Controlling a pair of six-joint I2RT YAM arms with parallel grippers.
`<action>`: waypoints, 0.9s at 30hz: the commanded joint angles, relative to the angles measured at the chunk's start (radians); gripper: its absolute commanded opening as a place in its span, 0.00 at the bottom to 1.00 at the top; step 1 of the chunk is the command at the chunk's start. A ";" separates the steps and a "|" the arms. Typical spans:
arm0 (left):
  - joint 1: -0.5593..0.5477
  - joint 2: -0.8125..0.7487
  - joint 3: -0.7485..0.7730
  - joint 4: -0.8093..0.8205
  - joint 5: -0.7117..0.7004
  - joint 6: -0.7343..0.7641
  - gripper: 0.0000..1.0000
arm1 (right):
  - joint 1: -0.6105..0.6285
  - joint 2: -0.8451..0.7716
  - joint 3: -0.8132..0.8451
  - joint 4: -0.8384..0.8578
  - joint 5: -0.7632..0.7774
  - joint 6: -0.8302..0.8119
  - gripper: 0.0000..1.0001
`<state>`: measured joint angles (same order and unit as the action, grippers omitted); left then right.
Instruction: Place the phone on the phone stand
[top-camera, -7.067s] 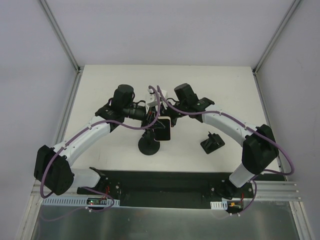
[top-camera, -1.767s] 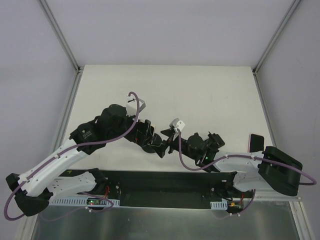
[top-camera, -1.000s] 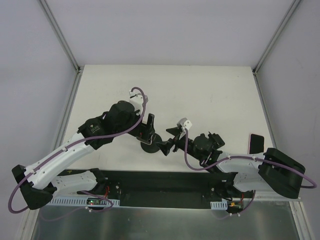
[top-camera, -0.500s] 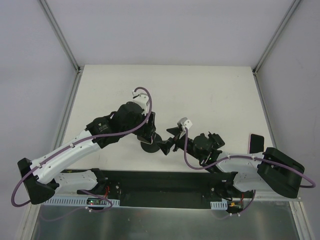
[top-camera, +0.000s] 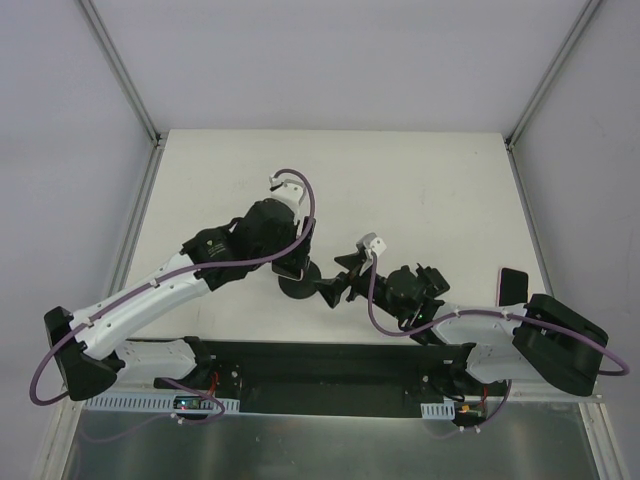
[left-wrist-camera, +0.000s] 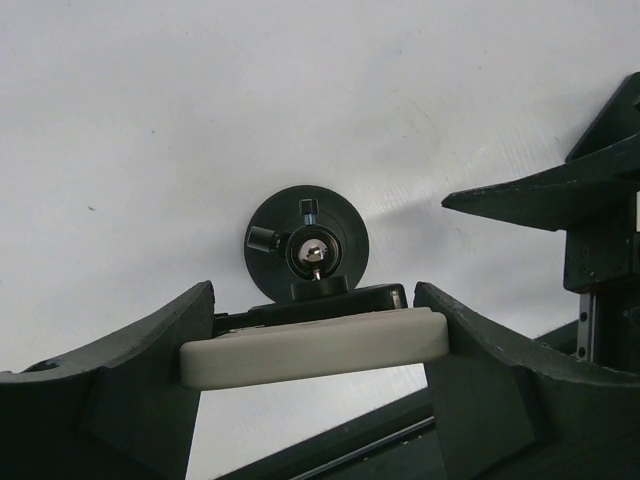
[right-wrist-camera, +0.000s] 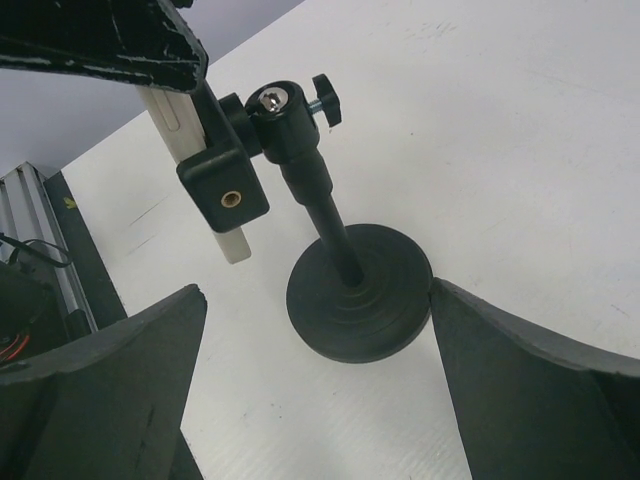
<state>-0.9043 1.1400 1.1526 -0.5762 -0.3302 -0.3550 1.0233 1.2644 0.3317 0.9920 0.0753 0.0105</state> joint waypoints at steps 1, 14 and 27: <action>-0.001 0.014 0.068 0.015 -0.124 0.097 0.00 | -0.014 -0.019 0.006 0.066 0.017 0.022 0.95; 0.274 0.001 0.122 0.173 0.045 0.303 0.00 | -0.032 -0.079 -0.025 0.063 -0.015 0.045 0.96; 0.781 0.320 0.367 0.485 0.449 0.471 0.00 | -0.038 -0.109 -0.040 0.068 -0.060 0.068 0.96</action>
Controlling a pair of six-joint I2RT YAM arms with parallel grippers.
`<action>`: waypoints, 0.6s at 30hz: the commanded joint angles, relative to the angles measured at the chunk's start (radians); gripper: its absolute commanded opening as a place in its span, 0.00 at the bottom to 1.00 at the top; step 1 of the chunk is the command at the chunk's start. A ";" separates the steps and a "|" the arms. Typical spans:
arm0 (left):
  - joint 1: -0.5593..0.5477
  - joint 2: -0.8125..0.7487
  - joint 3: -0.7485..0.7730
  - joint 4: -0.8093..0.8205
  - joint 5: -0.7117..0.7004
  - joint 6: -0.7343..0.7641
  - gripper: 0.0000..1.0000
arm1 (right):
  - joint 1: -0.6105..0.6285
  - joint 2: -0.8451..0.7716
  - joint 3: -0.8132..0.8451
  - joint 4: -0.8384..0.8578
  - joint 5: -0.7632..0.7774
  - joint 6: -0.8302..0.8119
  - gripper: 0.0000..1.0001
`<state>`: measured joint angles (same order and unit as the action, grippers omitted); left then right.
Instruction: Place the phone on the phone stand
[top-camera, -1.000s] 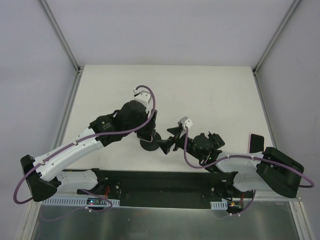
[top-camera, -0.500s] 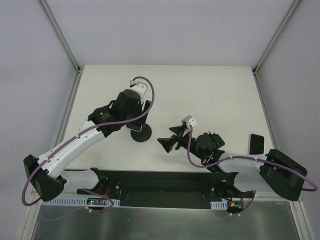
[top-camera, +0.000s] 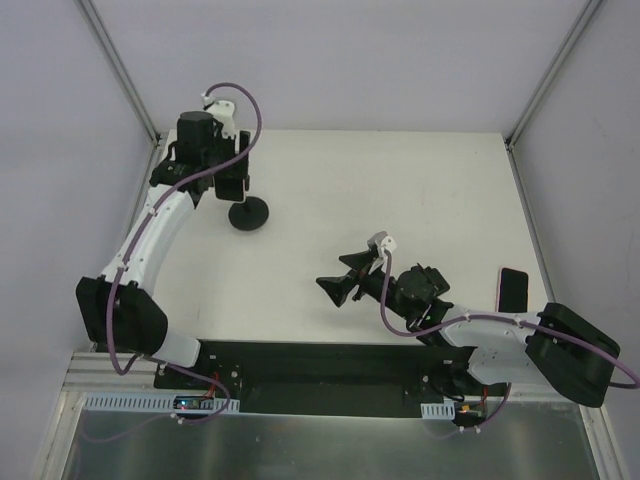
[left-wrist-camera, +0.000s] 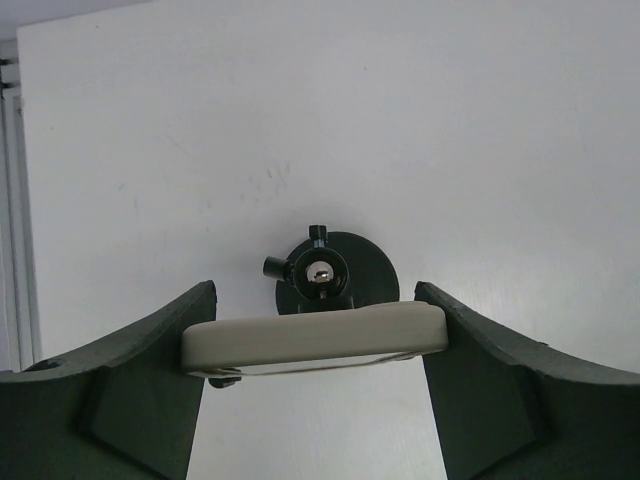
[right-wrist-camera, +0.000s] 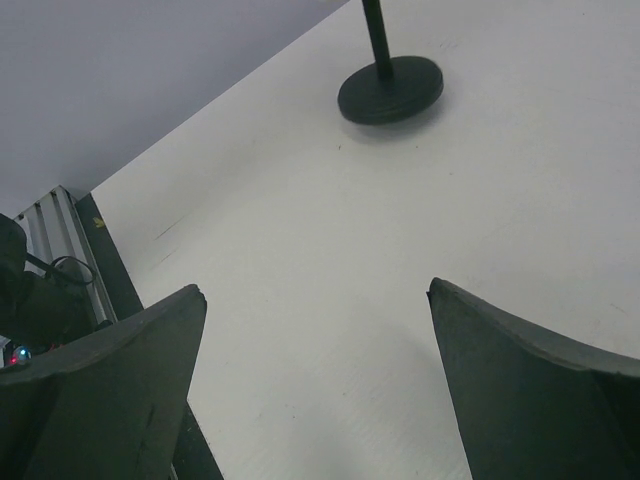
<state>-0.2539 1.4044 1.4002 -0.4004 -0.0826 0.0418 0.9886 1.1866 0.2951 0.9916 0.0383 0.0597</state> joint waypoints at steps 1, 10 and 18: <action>0.149 0.112 0.135 0.357 0.217 0.117 0.00 | -0.007 -0.035 -0.005 0.068 -0.023 0.020 0.96; 0.248 0.493 0.535 0.324 0.274 0.201 0.00 | -0.018 0.028 0.001 0.128 -0.028 0.080 0.96; 0.311 0.662 0.732 0.319 0.247 0.182 0.00 | -0.037 0.024 0.001 0.133 -0.066 0.098 0.96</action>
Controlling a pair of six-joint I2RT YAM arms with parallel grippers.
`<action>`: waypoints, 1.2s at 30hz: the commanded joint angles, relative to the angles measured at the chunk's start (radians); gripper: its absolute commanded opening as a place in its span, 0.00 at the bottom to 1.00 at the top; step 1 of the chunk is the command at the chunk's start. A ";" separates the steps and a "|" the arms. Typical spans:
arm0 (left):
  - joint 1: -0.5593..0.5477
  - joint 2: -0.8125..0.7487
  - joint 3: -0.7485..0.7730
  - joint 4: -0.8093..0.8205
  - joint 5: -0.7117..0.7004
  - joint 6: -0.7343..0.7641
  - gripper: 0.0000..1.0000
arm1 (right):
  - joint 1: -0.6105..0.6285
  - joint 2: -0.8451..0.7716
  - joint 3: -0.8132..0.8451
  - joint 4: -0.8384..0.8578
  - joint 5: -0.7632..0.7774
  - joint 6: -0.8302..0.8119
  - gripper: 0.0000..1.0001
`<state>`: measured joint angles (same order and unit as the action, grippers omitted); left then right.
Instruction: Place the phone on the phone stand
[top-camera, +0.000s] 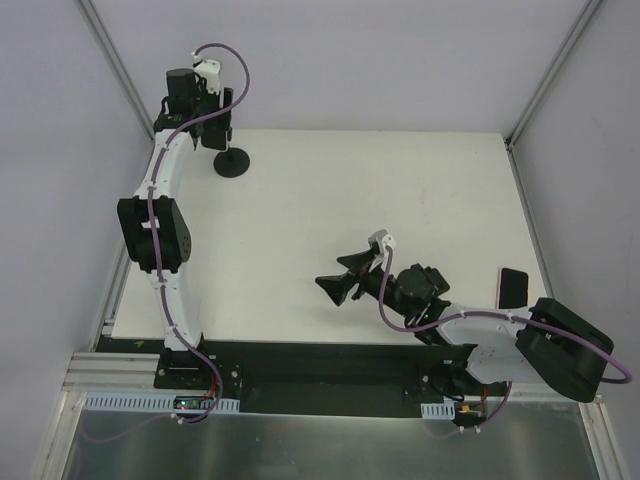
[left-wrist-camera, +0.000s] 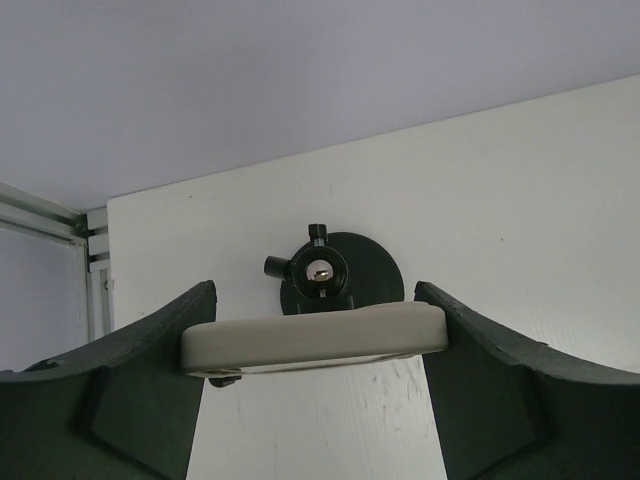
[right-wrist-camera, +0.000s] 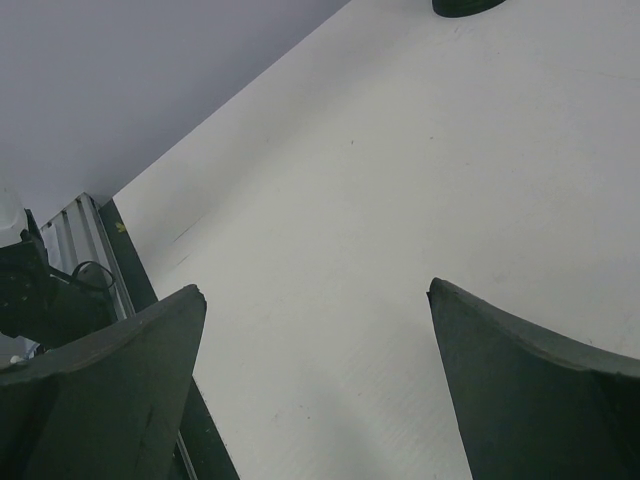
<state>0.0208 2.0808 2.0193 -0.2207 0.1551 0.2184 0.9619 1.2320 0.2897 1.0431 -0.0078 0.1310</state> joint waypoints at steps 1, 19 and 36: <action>0.042 -0.002 0.114 0.139 0.018 0.016 0.00 | -0.014 -0.020 0.003 0.083 -0.017 0.028 0.96; 0.068 0.059 0.088 0.158 -0.041 -0.180 0.00 | -0.035 0.070 0.043 0.104 -0.047 0.091 0.96; 0.070 -0.388 -0.287 0.138 -0.308 -0.661 0.99 | -0.038 0.144 0.114 0.035 -0.046 0.073 0.96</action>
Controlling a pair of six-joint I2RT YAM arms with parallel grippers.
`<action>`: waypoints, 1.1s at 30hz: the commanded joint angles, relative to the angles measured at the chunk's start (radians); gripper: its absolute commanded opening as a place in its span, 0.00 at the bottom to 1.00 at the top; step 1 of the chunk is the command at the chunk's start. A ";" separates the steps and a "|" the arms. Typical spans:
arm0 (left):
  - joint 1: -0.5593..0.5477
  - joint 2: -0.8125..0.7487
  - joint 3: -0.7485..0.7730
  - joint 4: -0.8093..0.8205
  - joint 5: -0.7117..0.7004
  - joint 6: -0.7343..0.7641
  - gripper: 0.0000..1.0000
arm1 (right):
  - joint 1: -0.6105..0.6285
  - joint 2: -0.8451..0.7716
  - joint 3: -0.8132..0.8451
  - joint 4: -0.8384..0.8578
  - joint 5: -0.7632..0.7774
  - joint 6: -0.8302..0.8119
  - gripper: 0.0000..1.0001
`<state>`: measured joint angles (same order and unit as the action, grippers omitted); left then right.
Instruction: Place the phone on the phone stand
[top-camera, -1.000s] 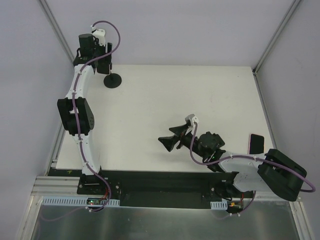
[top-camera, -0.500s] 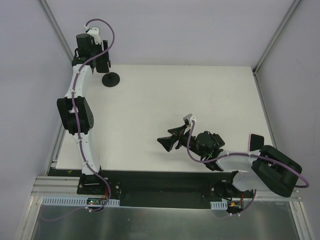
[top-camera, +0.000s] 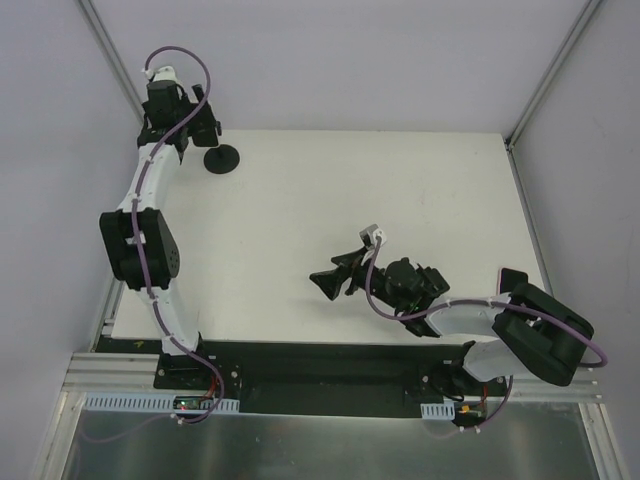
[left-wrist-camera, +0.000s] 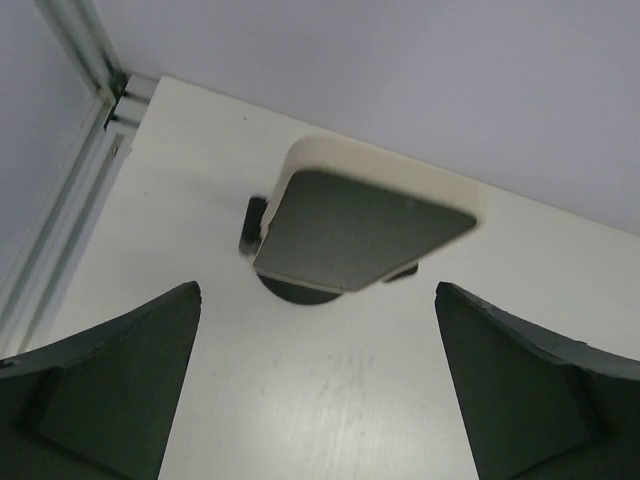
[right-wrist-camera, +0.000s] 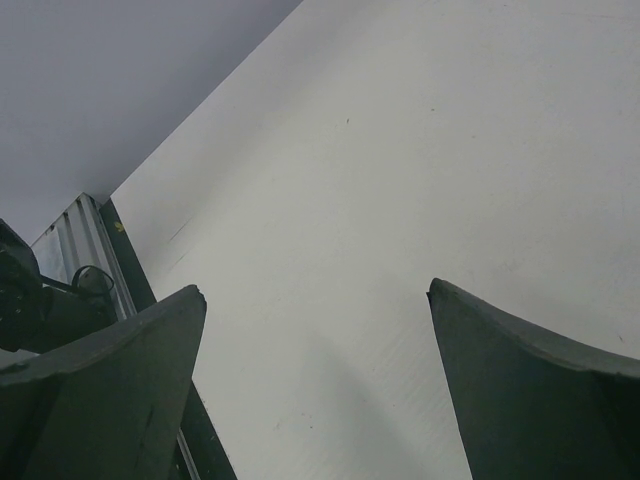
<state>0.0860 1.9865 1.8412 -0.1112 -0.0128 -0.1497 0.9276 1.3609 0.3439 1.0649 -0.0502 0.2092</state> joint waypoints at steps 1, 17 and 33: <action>0.003 -0.343 -0.202 0.024 -0.144 -0.341 0.99 | -0.004 0.024 0.064 0.003 0.004 -0.007 0.96; -0.377 -0.804 -0.786 0.122 0.184 -0.262 0.93 | -0.006 0.156 0.149 -0.066 0.127 0.065 0.98; -0.350 -0.680 -0.694 0.056 0.528 -0.329 0.91 | -0.007 0.012 0.190 -0.351 0.256 0.052 0.96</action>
<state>-0.2710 1.3464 1.1236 -0.0685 0.4660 -0.4725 0.9260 1.4944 0.4938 0.8558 0.1463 0.2695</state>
